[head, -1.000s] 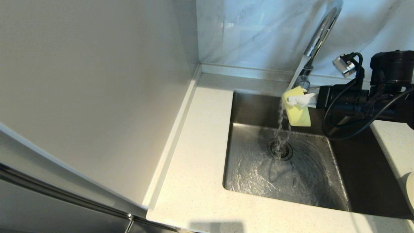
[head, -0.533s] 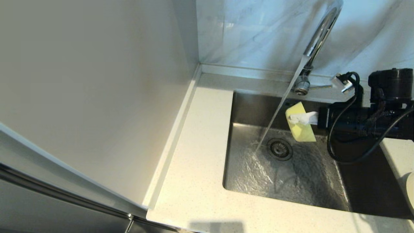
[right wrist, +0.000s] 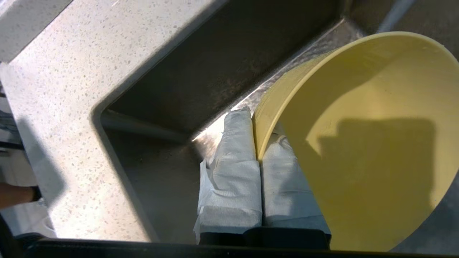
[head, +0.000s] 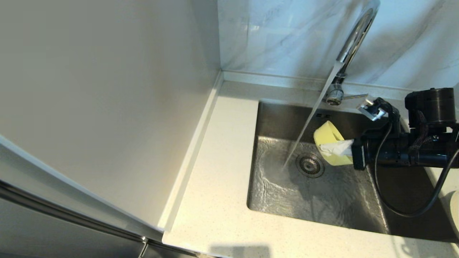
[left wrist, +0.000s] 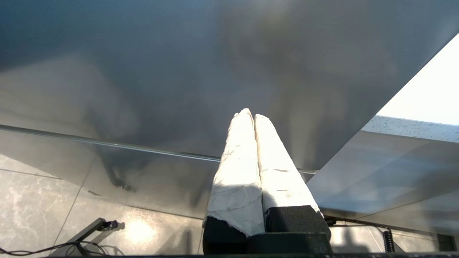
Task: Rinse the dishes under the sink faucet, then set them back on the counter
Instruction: Rinse the bowl
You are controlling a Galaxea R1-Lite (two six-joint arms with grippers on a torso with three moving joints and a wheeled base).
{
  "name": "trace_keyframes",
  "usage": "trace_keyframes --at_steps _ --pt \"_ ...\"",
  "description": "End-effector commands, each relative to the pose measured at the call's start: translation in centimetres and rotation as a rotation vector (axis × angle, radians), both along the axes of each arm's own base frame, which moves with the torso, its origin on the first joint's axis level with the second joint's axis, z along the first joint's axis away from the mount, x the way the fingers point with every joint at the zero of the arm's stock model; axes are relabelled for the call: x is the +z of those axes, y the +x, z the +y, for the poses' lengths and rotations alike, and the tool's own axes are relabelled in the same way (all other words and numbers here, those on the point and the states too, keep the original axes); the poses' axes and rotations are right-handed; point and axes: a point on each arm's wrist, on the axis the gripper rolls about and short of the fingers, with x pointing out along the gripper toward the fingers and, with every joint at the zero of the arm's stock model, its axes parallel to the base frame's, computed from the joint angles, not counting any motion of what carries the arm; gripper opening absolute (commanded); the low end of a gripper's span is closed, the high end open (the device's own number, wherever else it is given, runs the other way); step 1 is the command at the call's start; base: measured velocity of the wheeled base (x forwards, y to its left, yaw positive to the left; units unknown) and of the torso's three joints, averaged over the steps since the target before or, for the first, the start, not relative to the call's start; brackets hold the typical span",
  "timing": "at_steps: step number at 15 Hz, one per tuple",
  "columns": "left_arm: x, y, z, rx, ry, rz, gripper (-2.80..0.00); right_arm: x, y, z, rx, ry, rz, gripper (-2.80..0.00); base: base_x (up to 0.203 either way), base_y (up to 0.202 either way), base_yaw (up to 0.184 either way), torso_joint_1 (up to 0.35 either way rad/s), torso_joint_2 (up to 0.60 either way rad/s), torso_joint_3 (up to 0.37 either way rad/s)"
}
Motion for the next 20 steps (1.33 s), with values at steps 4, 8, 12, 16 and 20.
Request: trace_keyframes --at_steps 4,8,12,16,20 --pt "0.0 0.0 0.0 0.000 0.000 0.001 -2.80 0.3 1.9 1.0 0.038 -0.013 -0.036 -2.80 0.000 0.000 0.000 0.000 0.00 0.000" --pt "0.0 0.0 0.0 0.000 0.000 0.000 -2.80 0.6 2.7 2.2 0.069 -0.012 -0.050 -2.80 0.000 0.000 0.000 0.000 0.00 0.000" --pt "0.0 0.0 0.0 0.000 0.000 0.000 -2.80 1.0 3.3 3.3 0.090 -0.012 -0.066 -2.80 0.000 0.000 0.000 0.000 0.00 0.000" --pt "0.0 0.0 0.0 0.000 0.000 0.000 -2.80 1.4 4.1 4.1 0.070 -0.028 -0.089 -2.80 0.000 0.000 0.000 0.000 0.00 0.000" --pt "0.0 0.0 0.0 0.000 0.000 0.000 -2.80 1.1 3.9 4.1 0.064 -0.034 -0.078 -2.80 0.000 0.000 0.000 0.000 0.00 0.000"
